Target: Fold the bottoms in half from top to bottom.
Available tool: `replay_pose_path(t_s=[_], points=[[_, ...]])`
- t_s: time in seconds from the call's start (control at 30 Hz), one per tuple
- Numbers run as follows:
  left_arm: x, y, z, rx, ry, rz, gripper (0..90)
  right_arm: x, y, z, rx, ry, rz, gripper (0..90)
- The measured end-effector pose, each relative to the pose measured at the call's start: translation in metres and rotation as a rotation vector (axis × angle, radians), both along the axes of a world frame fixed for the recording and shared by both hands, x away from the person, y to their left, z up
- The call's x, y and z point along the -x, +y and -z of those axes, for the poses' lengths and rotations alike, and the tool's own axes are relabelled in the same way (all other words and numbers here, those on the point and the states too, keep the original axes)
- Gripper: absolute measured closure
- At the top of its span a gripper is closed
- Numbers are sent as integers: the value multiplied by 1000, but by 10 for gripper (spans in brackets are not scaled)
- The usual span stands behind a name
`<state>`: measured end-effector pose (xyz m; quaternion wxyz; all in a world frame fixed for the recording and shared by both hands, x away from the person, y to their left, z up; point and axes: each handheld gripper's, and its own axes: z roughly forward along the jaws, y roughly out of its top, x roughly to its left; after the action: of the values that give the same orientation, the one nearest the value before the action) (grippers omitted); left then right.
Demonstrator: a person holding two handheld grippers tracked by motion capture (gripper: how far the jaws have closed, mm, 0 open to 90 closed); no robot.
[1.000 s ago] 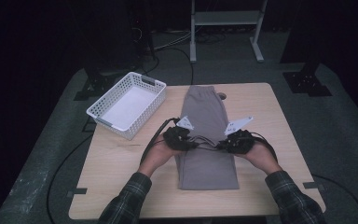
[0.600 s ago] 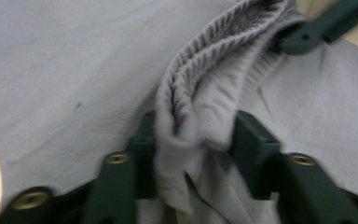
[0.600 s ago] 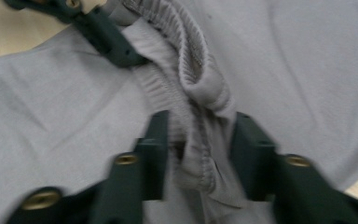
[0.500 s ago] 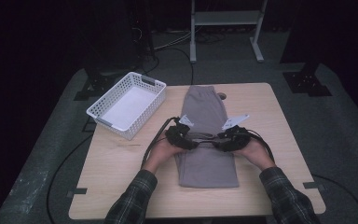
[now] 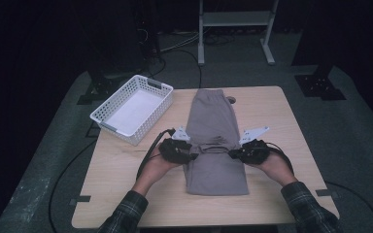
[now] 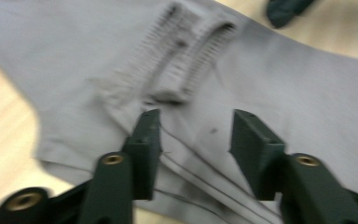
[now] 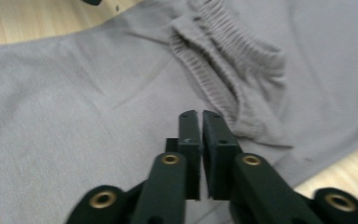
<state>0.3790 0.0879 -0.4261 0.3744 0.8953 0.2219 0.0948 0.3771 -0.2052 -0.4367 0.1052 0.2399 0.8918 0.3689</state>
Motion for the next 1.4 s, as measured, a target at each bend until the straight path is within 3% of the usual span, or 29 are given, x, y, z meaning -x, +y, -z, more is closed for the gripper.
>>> replay_pose_path(t_s=[0.17, 0.37, 0.67, 0.9, 1.13, 1.17, 1.4], points=[[13, -9, 15, 0, 33, 46, 697, -8, 15, 11, 27, 42, -22, 894], [15, -16, 24, -23, 53, 62, 685, -20, 37, 21, 63, 55, -38, 894], [16, -19, 26, -25, 54, 79, 659, -54, 45, 24, 50, 55, 29, 893], [15, -21, 32, -48, 64, 87, 653, -81, 45, 8, 21, -1, 123, 893], [15, -18, 28, -34, 50, 79, 643, -78, 38, -6, -2, -39, 132, 834], [15, -16, 25, -14, 44, 65, 638, -72, 33, -9, -16, -43, 123, 808], [4, -22, 20, 14, 27, 46, 624, -53, 20, -10, -36, -68, 114, 767]])
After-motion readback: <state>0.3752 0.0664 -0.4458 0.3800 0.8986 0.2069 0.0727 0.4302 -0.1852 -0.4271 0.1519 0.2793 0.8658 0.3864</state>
